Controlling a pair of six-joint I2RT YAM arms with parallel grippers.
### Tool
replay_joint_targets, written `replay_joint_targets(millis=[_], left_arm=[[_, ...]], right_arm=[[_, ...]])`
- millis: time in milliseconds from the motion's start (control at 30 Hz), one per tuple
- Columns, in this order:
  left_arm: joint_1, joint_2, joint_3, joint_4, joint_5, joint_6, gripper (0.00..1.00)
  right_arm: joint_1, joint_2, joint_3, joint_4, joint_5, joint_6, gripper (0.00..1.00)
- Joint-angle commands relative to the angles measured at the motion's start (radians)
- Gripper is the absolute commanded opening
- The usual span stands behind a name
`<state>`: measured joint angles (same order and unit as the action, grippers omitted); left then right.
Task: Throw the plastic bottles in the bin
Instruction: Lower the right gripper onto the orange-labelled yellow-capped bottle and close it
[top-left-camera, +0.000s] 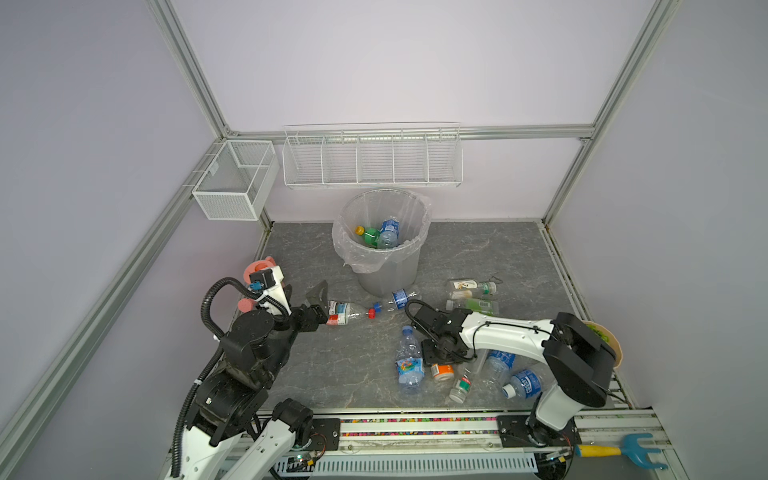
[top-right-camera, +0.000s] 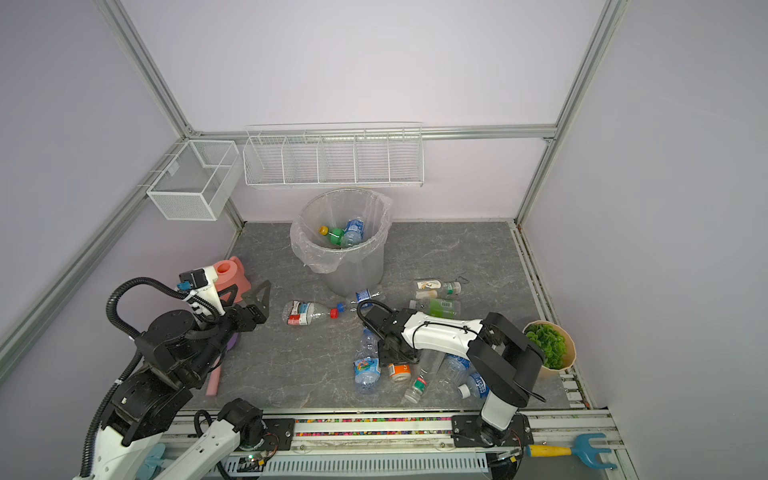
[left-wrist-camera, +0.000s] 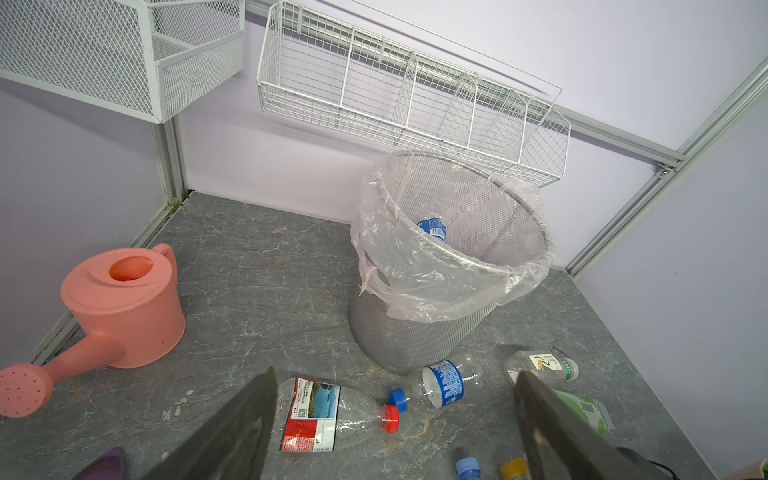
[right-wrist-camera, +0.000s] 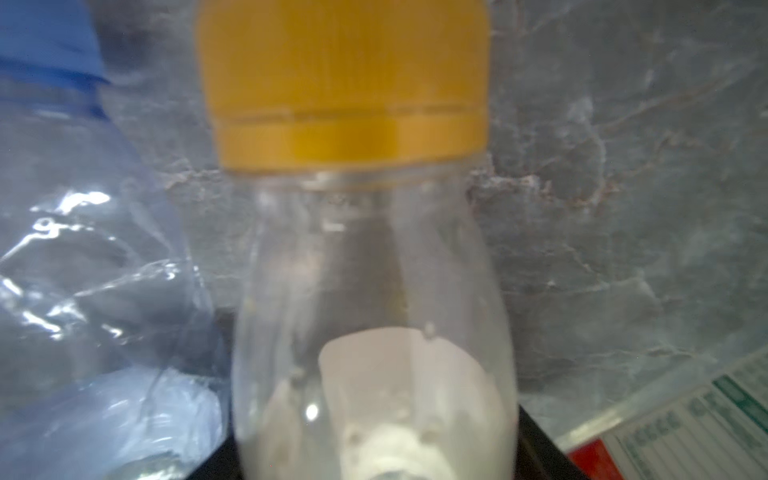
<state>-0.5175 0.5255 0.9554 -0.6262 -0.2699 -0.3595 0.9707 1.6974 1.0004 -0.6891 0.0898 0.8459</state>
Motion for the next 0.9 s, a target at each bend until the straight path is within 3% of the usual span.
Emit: replay_joint_targets(millis=[0, 233, 633, 867], left_arm=[[-0.003, -0.012, -0.015, -0.028, -0.018, -0.014, 0.89], [-0.003, -0.023, -0.023, -0.035, -0.023, -0.015, 0.89], [-0.003, -0.03, -0.021, -0.042, -0.032, -0.016, 0.89], [-0.003, -0.03, -0.026, -0.044, -0.032, -0.019, 0.89]], right_arm=[[0.005, 0.016, -0.007, -0.004, 0.017, 0.023, 0.7], [0.005, 0.014, -0.001, -0.002, 0.014, 0.022, 0.65], [0.005, -0.054, 0.039, -0.035, 0.042, 0.007, 0.43], [0.005, -0.087, 0.073, -0.043, 0.049, -0.025, 0.11]])
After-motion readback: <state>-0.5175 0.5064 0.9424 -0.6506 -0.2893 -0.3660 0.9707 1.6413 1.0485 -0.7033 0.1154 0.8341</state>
